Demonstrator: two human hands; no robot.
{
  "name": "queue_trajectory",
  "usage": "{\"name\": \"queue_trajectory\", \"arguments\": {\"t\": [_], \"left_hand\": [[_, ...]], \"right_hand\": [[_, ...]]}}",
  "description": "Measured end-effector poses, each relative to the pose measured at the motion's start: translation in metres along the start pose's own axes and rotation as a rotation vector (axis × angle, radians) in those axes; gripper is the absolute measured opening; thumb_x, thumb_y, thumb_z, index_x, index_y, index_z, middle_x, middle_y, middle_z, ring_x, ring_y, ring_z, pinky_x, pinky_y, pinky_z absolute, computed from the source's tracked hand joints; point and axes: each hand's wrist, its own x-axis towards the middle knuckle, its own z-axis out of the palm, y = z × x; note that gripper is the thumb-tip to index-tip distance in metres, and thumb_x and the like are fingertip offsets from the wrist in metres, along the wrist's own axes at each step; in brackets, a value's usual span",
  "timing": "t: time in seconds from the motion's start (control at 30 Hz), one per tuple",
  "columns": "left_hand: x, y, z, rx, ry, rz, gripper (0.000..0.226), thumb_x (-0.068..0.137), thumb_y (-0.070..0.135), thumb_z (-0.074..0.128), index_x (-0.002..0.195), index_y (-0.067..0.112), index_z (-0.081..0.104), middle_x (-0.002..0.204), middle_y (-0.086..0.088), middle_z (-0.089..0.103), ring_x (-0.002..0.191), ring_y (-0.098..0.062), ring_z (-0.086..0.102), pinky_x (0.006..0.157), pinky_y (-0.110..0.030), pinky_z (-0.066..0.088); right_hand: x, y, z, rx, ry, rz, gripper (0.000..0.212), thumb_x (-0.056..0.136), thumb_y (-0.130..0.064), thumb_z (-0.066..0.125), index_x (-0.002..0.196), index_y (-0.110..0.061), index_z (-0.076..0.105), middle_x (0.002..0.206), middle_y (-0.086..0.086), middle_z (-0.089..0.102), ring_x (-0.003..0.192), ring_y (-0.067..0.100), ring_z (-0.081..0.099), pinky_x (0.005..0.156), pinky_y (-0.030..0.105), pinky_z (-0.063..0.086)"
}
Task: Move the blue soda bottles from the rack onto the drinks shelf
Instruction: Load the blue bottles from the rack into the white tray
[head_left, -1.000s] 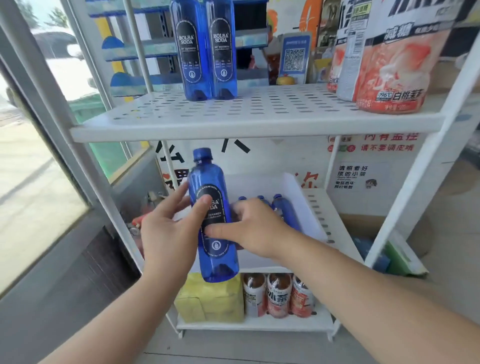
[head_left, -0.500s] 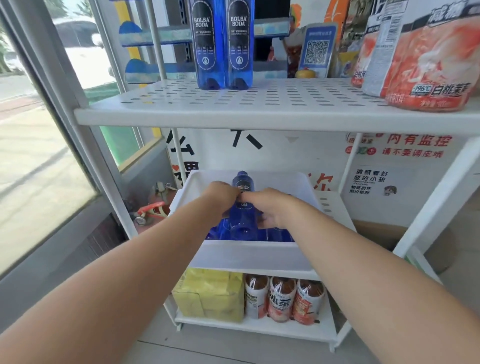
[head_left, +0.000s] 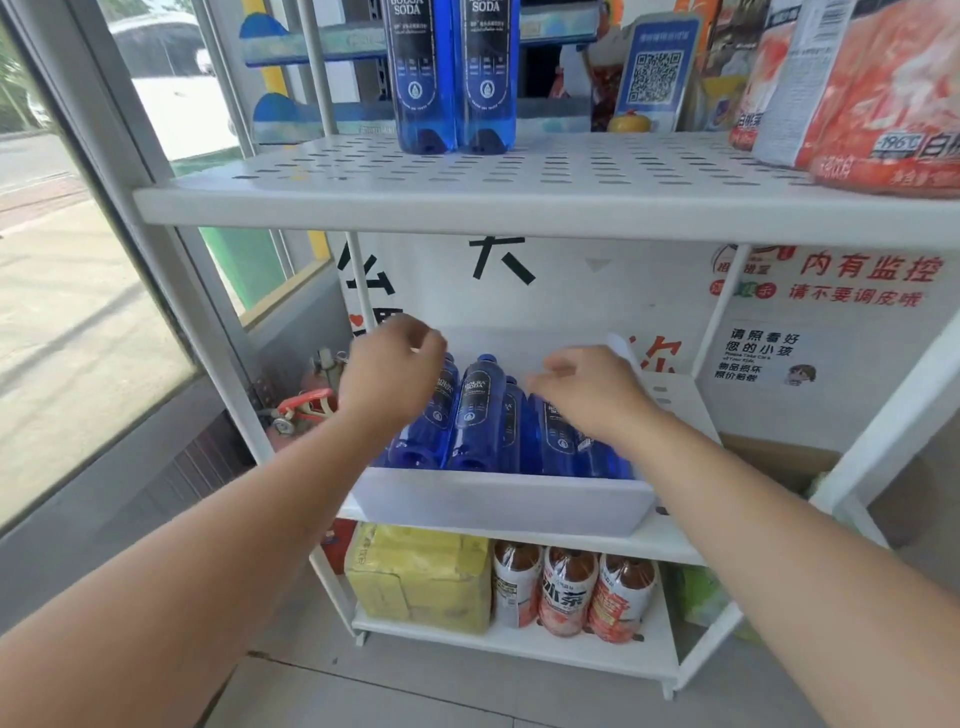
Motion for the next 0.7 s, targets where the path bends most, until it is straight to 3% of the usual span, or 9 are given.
{"name": "queue_trajectory", "arguments": {"t": [0.03, 0.1, 0.17, 0.23, 0.3, 0.43, 0.57, 0.7], "left_hand": [[0.007, -0.015, -0.011, 0.026, 0.070, -0.036, 0.030, 0.088, 0.038, 0.048, 0.100, 0.016, 0.064, 0.091, -0.001, 0.065, 0.081, -0.026, 0.062, 0.074, -0.032, 0.051], [0.020, -0.049, -0.024, 0.112, 0.037, -0.206, 0.049, 0.084, 0.048, 0.051, 0.111, 0.009, 0.061, 0.101, -0.008, 0.065, 0.085, -0.029, 0.062, 0.072, -0.036, 0.054], [0.023, -0.065, -0.029, 0.056, -0.132, -0.419, 0.054, 0.085, 0.051, 0.058, 0.111, 0.003, 0.059, 0.097, -0.012, 0.063, 0.080, -0.028, 0.062, 0.067, -0.036, 0.055], [0.016, -0.067, -0.028, -0.108, -0.329, -0.578, 0.043, 0.089, 0.040, 0.064, 0.111, 0.004, 0.057, 0.100, -0.012, 0.061, 0.084, -0.028, 0.061, 0.074, -0.040, 0.053], [0.011, -0.070, -0.023, -0.080, -0.398, -0.581, 0.040, 0.089, 0.032, 0.068, 0.118, 0.006, 0.059, 0.103, -0.013, 0.062, 0.088, -0.029, 0.061, 0.079, -0.041, 0.050], [0.002, -0.072, -0.022, -0.078, -0.331, -0.524, 0.037, 0.089, 0.018, 0.064, 0.123, 0.005, 0.060, 0.107, -0.015, 0.060, 0.097, -0.033, 0.058, 0.080, -0.041, 0.049], [-0.014, -0.075, -0.032, -0.084, -0.345, -0.478, 0.035, 0.087, 0.014, 0.064, 0.122, 0.006, 0.062, 0.109, -0.017, 0.064, 0.098, -0.035, 0.061, 0.081, -0.040, 0.050], [-0.040, -0.076, -0.048, -0.108, -0.330, -0.468, 0.025, 0.087, 0.013, 0.065, 0.111, 0.006, 0.064, 0.104, -0.016, 0.066, 0.093, -0.035, 0.064, 0.082, -0.042, 0.053]], "right_hand": [[0.001, 0.008, -0.019, -0.078, 0.153, -0.050, 0.030, 0.087, -0.035, 0.064, 0.110, -0.018, 0.071, 0.111, 0.000, 0.070, 0.107, 0.021, 0.065, 0.087, 0.028, 0.046], [0.007, 0.028, -0.048, -0.243, 0.321, -0.003, 0.030, 0.085, -0.039, 0.060, 0.101, -0.015, 0.069, 0.102, 0.003, 0.071, 0.097, 0.025, 0.064, 0.078, 0.028, 0.046], [0.015, 0.049, -0.058, -0.323, 0.211, 0.176, 0.038, 0.081, -0.047, 0.054, 0.092, -0.012, 0.060, 0.093, 0.008, 0.064, 0.086, 0.028, 0.060, 0.062, 0.027, 0.043], [0.015, 0.062, -0.049, -0.175, 0.026, 0.330, 0.034, 0.088, -0.043, 0.057, 0.103, -0.012, 0.058, 0.098, 0.011, 0.063, 0.091, 0.030, 0.062, 0.063, 0.027, 0.046], [0.015, 0.072, -0.035, -0.017, -0.054, 0.374, 0.027, 0.093, -0.030, 0.059, 0.112, -0.011, 0.058, 0.101, 0.010, 0.064, 0.094, 0.029, 0.062, 0.069, 0.028, 0.049], [0.013, 0.086, -0.030, 0.038, 0.026, 0.389, 0.038, 0.088, -0.014, 0.055, 0.124, -0.003, 0.057, 0.111, 0.019, 0.065, 0.094, 0.034, 0.065, 0.080, 0.040, 0.055], [-0.014, 0.079, -0.039, 0.039, 0.022, 0.358, 0.020, 0.092, 0.001, 0.047, 0.107, -0.005, 0.058, 0.090, 0.016, 0.062, 0.069, 0.027, 0.059, 0.056, 0.027, 0.047], [-0.057, 0.071, -0.047, 0.026, 0.076, 0.351, 0.014, 0.089, -0.002, 0.049, 0.083, -0.012, 0.057, 0.082, 0.012, 0.061, 0.068, 0.025, 0.058, 0.053, 0.024, 0.040]]}}
